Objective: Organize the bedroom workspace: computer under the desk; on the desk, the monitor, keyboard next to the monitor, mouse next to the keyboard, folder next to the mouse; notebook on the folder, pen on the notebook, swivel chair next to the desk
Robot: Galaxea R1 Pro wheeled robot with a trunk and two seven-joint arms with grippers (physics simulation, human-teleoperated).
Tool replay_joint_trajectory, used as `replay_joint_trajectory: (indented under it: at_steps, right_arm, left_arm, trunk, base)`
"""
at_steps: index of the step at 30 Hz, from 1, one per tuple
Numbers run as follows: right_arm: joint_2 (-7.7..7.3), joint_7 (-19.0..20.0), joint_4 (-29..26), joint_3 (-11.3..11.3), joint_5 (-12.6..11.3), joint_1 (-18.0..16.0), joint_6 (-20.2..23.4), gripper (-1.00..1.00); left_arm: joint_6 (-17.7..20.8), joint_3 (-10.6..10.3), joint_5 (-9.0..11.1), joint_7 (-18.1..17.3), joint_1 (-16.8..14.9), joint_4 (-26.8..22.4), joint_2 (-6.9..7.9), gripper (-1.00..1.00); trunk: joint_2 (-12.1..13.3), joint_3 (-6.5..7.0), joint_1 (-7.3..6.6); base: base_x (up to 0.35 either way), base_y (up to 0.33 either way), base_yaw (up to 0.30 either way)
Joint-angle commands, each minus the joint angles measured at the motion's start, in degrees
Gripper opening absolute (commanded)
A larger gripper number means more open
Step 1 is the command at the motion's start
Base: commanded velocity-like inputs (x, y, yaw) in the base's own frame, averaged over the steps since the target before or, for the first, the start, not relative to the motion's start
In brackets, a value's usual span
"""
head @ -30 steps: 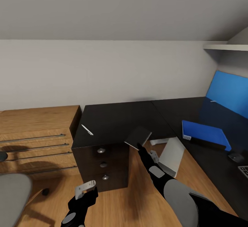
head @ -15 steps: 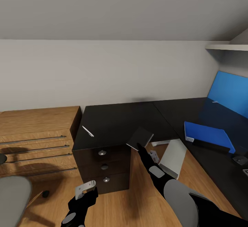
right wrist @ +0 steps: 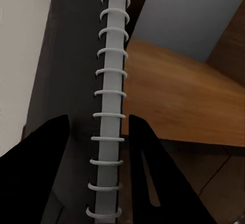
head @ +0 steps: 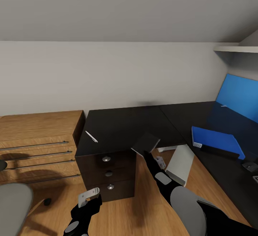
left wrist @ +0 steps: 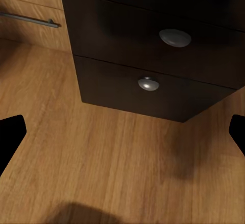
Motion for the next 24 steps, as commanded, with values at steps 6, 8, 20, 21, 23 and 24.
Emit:
replay_joint_trajectory:
  at_steps: [6, 8, 20, 21, 23, 24]
  right_arm:
    - [0.02, 0.3, 0.1, 0.0, 0.1, 0.0, -0.1, -1.00]
    - [0.02, 0.3, 0.1, 0.0, 0.1, 0.0, -0.1, -1.00]
    - [0.02, 0.5, -0.1, 0.0, 0.1, 0.0, -0.1, -1.00]
    - [0.02, 0.8, -0.1, 0.0, 0.1, 0.0, -0.1, -1.00]
    - [0.02, 2.8, -0.2, 0.0, 0.2, 0.0, -0.2, -1.00]
    - [0.02, 3.0, -0.2, 0.0, 0.2, 0.0, -0.3, -1.00]
  left_arm:
    - [0.2, -0.1, 0.3, 0.5, -0.1, -0.1, 0.03, 1.00]
    - [0.2, -0.1, 0.3, 0.5, -0.1, -0.1, 0.03, 1.00]
    - [0.2, -0.2, 0.3, 0.6, -0.1, 0.0, 0.03, 1.00]
    - [0.2, -0.1, 0.3, 0.6, -0.1, 0.0, 0.03, 1.00]
    - [0.2, -0.2, 0.3, 0.6, -0.1, 0.0, 0.03, 1.00]
    - [0.2, -0.2, 0.3, 0.6, -0.1, 0.0, 0.03, 1.00]
  trunk:
    - [0.0, -0.06, 0.00]
    - [0.0, -0.06, 0.00]
    - [3.6, 1.56, -1.98]
    - [4.0, 1.74, -2.20]
    - [4.8, 2.09, -2.64]
    - [5.2, 2.27, -2.86]
  base:
    - [0.000, 0.000, 0.000]
    - [0.000, 0.000, 0.000]
    - [0.000, 0.000, 0.000]
    - [0.000, 0.000, 0.000]
    - [0.000, 0.000, 0.000]
    - [0.000, 0.000, 0.000]
